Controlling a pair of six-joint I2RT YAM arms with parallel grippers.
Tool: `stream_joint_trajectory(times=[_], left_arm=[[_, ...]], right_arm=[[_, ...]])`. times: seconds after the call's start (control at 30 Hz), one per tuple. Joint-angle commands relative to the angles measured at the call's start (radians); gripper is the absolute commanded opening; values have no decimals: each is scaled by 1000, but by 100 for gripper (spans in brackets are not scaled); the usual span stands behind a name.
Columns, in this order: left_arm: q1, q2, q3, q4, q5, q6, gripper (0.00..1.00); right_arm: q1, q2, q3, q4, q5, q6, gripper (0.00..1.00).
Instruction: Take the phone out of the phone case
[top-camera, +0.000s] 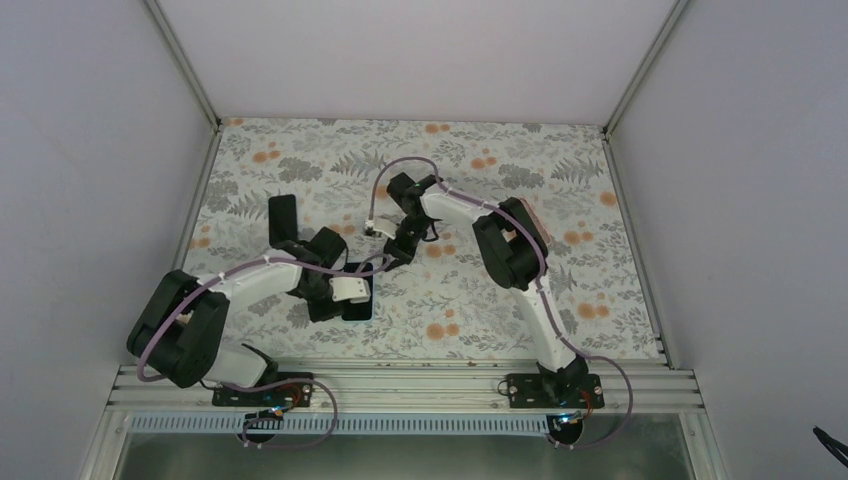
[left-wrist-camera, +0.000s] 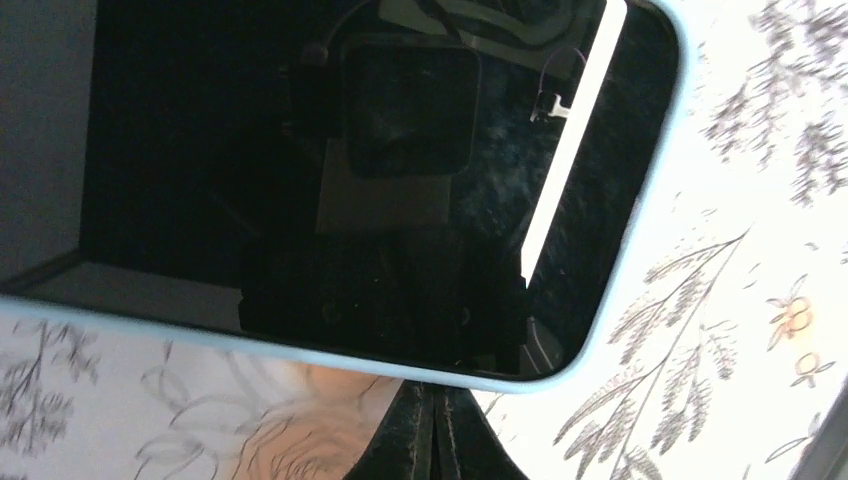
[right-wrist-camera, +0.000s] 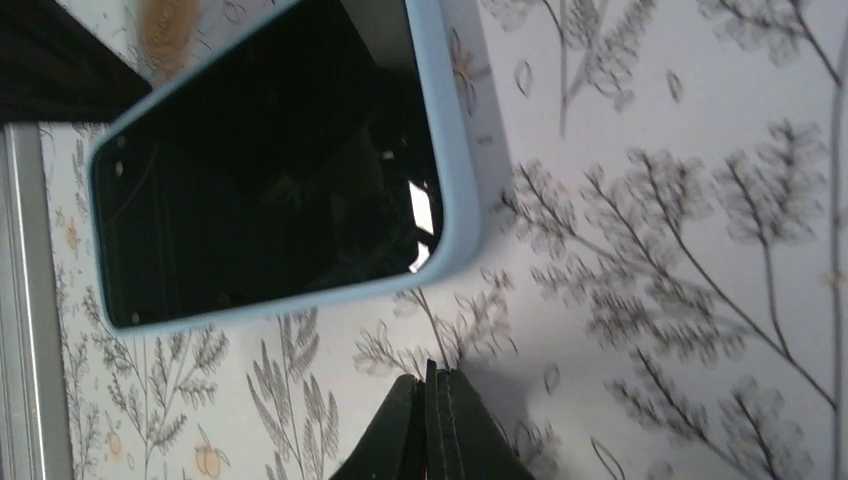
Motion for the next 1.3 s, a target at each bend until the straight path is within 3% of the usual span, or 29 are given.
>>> stream_joint_trajectory(times=[0.0,0.3,0.47,0.63,0.67,0.7,0.73,0.77,0.8,0.83,0.87,1.0,1.1,1.17,1.27], left_arm=[[-96,74,3,7,50,-24,2],[-255,280,143,116,40,-69,2],[-282,365,247,140,64,-69,2],[-288,302,251,92,92,-47,2],[-287,251,245,74,93,-39,3],[-287,214,246,50,93,-31,9],[-285,171,252,16,88,-26,23],[-285,132,264,-20,81,-26,38],[-285,96,288,-64,77,-26,64],[-284,59,313,-130,71,-31,93],[-283,25,351,-174,55,-37,99],[-244,-129,469,-321,-38,-32,100],[-152,-247,537,-343,-129,-13,100],[-45,-339,536,-259,-202,5,100],[139,-486,418,35,-357,14,100]], right_arm=[[38,78,77,-66,-12,3,4],[104,187,282,-126,-15,27,4],[99,185,275,-103,17,31,4],[18,84,168,11,4,67,4],[-4,54,148,33,-1,69,14],[-23,24,129,52,-9,65,33],[-42,-1,118,54,-19,50,60],[-54,-23,116,45,-17,29,80],[-66,-44,107,44,-7,18,95],[-77,-72,92,43,-7,-4,99],[-85,-101,76,40,-11,-34,100],[-92,-221,-37,87,94,-107,100],[-85,-303,-152,144,162,-166,100],[-62,-363,-270,194,194,-209,100],[16,-463,-412,282,219,-277,100]])
